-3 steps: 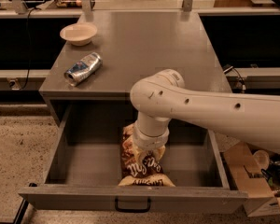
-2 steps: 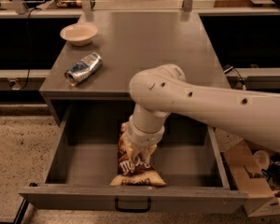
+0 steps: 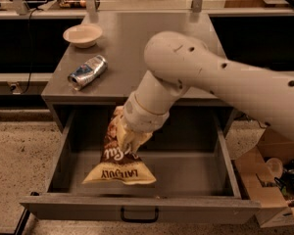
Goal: Pick brown chip bag from top drawer and place on counter
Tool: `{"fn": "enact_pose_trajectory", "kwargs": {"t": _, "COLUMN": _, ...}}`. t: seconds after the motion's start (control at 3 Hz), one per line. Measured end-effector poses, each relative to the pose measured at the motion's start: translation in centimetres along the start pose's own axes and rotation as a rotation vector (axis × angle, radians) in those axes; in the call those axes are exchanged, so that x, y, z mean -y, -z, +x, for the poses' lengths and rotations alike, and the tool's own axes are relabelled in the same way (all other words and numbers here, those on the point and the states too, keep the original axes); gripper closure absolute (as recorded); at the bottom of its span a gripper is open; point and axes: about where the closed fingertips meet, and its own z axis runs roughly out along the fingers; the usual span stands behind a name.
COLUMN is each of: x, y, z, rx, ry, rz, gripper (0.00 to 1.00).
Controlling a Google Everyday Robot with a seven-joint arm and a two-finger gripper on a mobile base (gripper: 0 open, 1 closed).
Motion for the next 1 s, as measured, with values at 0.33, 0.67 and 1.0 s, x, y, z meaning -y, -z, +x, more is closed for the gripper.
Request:
{"fn": "enact_pose_trajectory", "kwargs": {"t": 0.33, "x": 4.1, "y": 5.0, "z": 1.5, "rx": -0.044, "ry": 0.003, "rz": 0.006, "gripper": 1.00}}
{"fn": "enact_pose_trajectory", "kwargs": {"t": 0.67, "x": 6.4, "y": 9.4, "z": 4.3, "rx": -0.082, "ry": -0.010, "rz": -0.035, "gripper": 1.00}}
{"fn": "enact_pose_trajectory", "kwargs": {"t": 1.0, "x": 4.1, "y": 14.6, "z": 8.0, "rx": -0.077, "ry": -0.084, "rz": -0.090, "gripper": 1.00}}
